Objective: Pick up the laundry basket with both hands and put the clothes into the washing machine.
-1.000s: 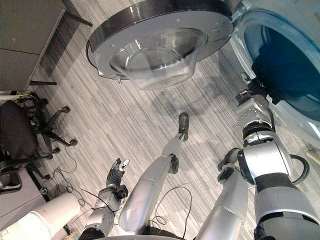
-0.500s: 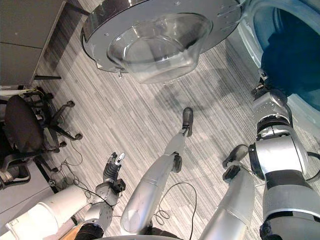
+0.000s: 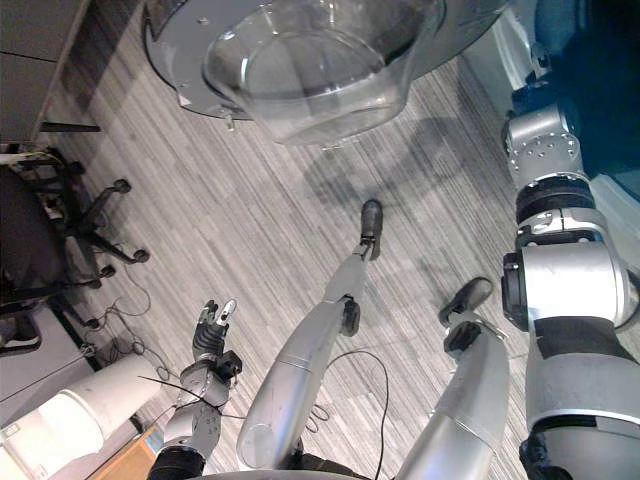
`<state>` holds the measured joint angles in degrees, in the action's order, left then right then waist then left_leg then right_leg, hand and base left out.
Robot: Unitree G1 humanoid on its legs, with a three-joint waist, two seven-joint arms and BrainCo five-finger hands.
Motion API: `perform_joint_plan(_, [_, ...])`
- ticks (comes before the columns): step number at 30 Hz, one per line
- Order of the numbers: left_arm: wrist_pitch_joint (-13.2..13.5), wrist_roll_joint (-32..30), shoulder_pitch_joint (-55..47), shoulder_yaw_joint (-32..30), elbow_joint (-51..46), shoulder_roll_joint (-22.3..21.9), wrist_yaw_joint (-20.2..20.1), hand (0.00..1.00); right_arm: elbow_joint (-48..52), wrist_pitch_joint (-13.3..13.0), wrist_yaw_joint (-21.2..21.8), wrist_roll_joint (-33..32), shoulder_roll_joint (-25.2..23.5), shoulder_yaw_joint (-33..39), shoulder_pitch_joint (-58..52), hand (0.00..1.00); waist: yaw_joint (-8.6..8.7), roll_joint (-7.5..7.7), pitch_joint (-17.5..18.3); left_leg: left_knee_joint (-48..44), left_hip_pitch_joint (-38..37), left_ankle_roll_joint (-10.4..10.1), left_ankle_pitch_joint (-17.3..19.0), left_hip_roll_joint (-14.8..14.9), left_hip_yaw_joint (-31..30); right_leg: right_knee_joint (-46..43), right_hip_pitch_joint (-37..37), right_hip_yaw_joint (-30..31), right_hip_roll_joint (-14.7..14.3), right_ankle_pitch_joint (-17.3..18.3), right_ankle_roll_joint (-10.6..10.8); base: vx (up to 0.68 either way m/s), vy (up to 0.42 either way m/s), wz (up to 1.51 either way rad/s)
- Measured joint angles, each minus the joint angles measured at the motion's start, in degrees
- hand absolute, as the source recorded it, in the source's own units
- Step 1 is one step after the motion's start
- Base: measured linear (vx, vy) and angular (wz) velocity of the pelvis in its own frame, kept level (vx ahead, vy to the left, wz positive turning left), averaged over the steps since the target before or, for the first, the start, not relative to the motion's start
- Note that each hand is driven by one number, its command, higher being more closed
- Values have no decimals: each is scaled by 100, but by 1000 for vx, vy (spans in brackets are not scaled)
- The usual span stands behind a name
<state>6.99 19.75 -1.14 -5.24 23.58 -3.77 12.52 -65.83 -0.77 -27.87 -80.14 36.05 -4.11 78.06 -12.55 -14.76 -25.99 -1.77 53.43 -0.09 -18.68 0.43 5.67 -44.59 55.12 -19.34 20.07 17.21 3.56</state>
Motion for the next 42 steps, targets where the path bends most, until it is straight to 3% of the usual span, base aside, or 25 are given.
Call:
perform_joint_plan(6, [-5, 7, -8, -4, 291, 7, -34, 0, 1000, 1, 109, -17, -135, 1068, -947, 0, 72, 59, -42, -220, -30, 69, 53, 89, -121, 255, -425, -328, -63, -31, 0, 44, 22, 10])
perform_joint_plan(8, [-7, 71, -41, -7, 334, 9, -138, 0, 1449, 5, 340, 1, -162, 1253, -1411, 0, 72, 60, -42, -243, -40, 77, 59, 83, -103, 288, -471, -341, -54, -65, 29, 33, 51, 2])
perform_joint_plan(11, [-5, 100, -71, -22, 395, 10, -149, 0, 2212, 5, 713, 514, -162, 1351, -2244, 0, 95, 68, -48, -242, -117, 106, 83, 53, -32, 307, -518, -279, -18, -118, 70, 13, 57, -5])
perform_joint_plan(13, [12, 100, -188, -80, 389, 9, -169, 0, 2623, -537, 973, 1154, -134, 1981, -2514, 0, 224, 75, -53, -236, -134, 150, 156, 55, 81, 339, -503, -215, -12, -195, 102, -13, 70, -18])
perform_joint_plan(14, [18, 100, -253, -201, 400, 5, -218, 0, 2820, -948, 1081, 1475, 150, 2524, -2502, 0, 348, 124, -88, -208, -161, 174, 176, 56, 166, 374, -469, -115, -8, -252, 133, -30, 80, -35])
perform_joint_plan(15, [21, 101, -290, -322, 420, 4, -247, 0, 2746, -1185, 1186, 1630, 616, 2669, -2480, 0, 412, 238, -168, -172, -234, 205, 202, 54, 330, 390, -418, 50, -4, -303, 158, -35, 77, -43])
perform_joint_plan(17, [48, 102, -274, -367, 428, -6, -255, 0, 2711, -1290, 1274, 1894, 355, 2591, -2302, 0, 362, 270, -189, -52, -293, 206, 204, 62, 588, 402, -312, 224, 3, -346, 194, -25, 58, -25])
perform_joint_plan(20, [94, 105, -280, -549, 439, -20, -252, 0, 2635, -1283, 1179, 1917, 650, 2871, -2147, 0, 389, 281, -196, -3, -321, 182, 176, 54, 809, 478, -291, 317, 22, -416, 254, 8, 57, -8])
perform_joint_plan(24, [152, 116, -229, -711, 521, -33, -250, 0, 2619, -1359, 1103, 1655, 605, 2783, -1676, 0, 403, 280, -195, -2, -354, 209, 158, 43, 959, 529, -263, 446, 9, -475, 278, 27, 44, -13])
perform_joint_plan(28, [196, 114, -236, -937, 868, -53, -241, 0, 2659, -1689, 819, 1319, 550, 2740, -1440, 0, 381, 279, -195, -4, -364, 220, 152, 75, 1012, 609, -256, 498, -61, -527, 285, 12, 17, -8])
perform_joint_plan(34, [203, 114, -211, -941, 1004, -99, -242, 0, 2652, -1665, 830, 1269, 548, 2395, -1502, 0, 392, 280, -195, -32, -366, 231, 159, 161, 1023, 749, -319, 489, -162, -599, 281, 12, 27, -8])
perform_joint_plan(38, [203, 114, 59, -921, 1167, -98, -238, 0, 3156, -1621, 1048, 1593, 189, 2348, -2228, 0, 400, 281, -196, -127, -474, 289, 206, 292, 958, 884, -596, 354, -261, -606, 264, 12, 1, 0])
perform_joint_plan(41, [211, 113, 272, -882, 1373, -51, -226, 0, 3640, -1637, 1274, 2032, -676, 2398, -3031, 0, 523, 373, -199, -125, -776, 310, 290, 359, 969, 1059, -954, 361, -357, -604, 262, 54, -13, -10])
perform_joint_plan(42, [211, 114, 321, -887, 1445, -28, -224, 0, 3655, -1658, 1360, 2208, -1146, 2398, -3404, 0, 605, 503, -172, -125, -930, 284, 358, 384, 1014, 1151, -1107, 395, -395, -603, 259, 55, -9, -21])
